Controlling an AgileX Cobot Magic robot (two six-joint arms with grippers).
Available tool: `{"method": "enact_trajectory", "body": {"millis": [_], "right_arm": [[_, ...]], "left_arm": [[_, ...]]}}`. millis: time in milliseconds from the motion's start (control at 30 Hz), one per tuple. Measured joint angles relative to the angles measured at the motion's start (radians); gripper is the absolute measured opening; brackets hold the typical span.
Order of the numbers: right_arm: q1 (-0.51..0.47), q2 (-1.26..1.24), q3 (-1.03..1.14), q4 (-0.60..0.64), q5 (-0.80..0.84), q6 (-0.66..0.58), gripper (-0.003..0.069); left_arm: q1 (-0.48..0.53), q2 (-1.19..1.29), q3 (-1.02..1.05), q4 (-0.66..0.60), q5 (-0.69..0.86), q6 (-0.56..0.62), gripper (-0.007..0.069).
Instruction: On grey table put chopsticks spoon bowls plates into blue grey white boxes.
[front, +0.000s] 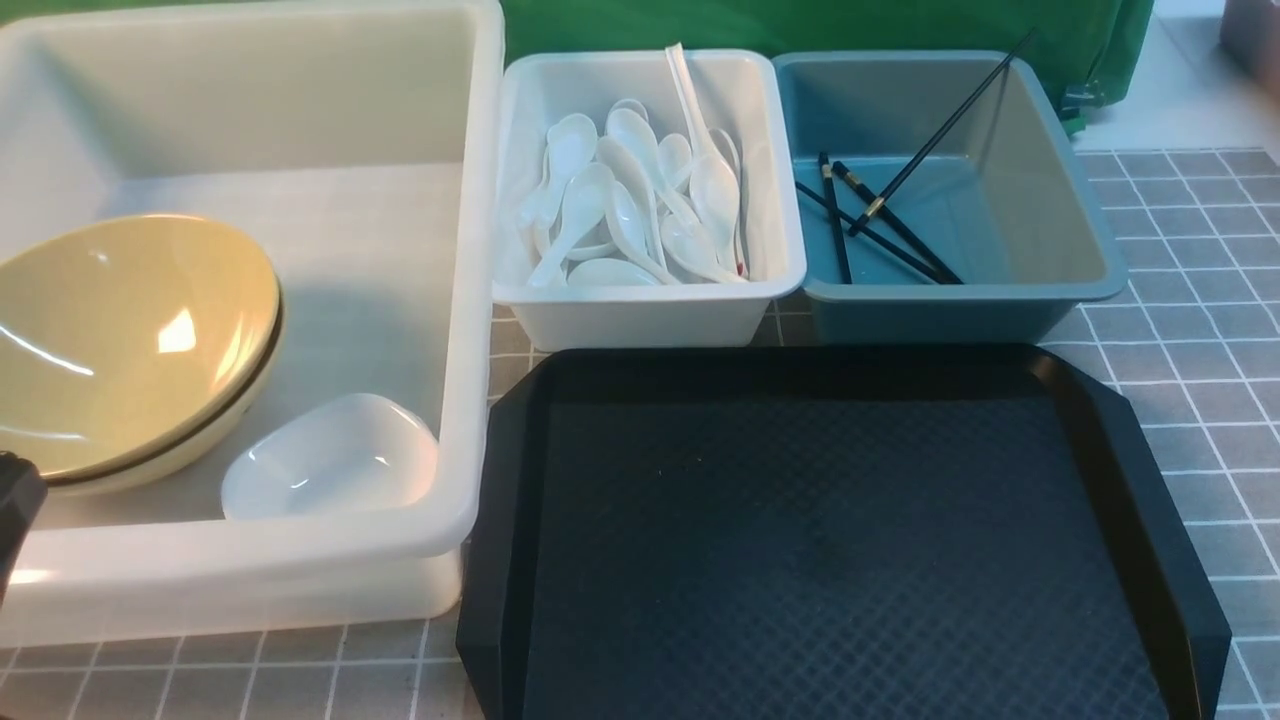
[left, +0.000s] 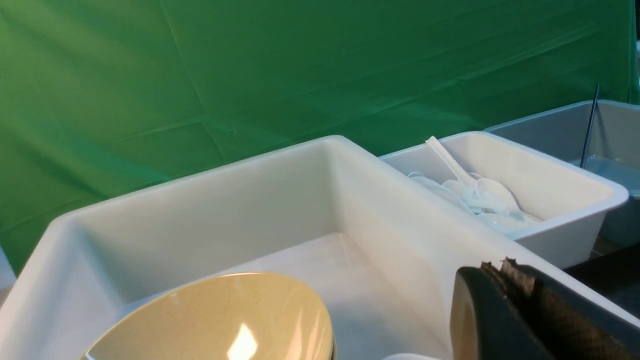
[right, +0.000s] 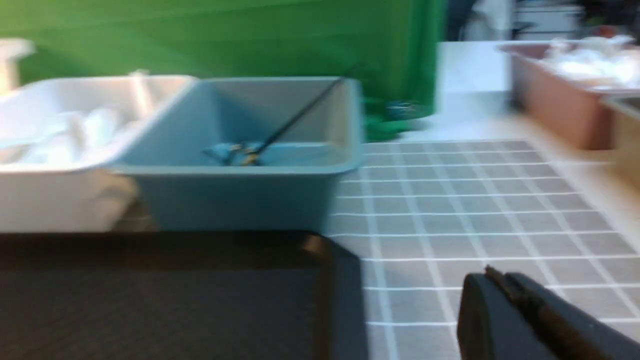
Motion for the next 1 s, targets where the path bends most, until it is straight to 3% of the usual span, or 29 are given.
{"method": "enact_trajectory", "body": {"millis": [233,1000], "right_arm": [[-0.035,-0.002,0.000,0.055,0.178,-0.119,0.0040],[-0.035,-0.002,0.000,0.059,0.185,-0.128,0.0045]], "left_arm": [[0.000,0.000,0.000,0.000,0.001,0.000,-0.0008],[0.000,0.000,0.003,0.000,-0.003,0.000,-0.0008]]}}
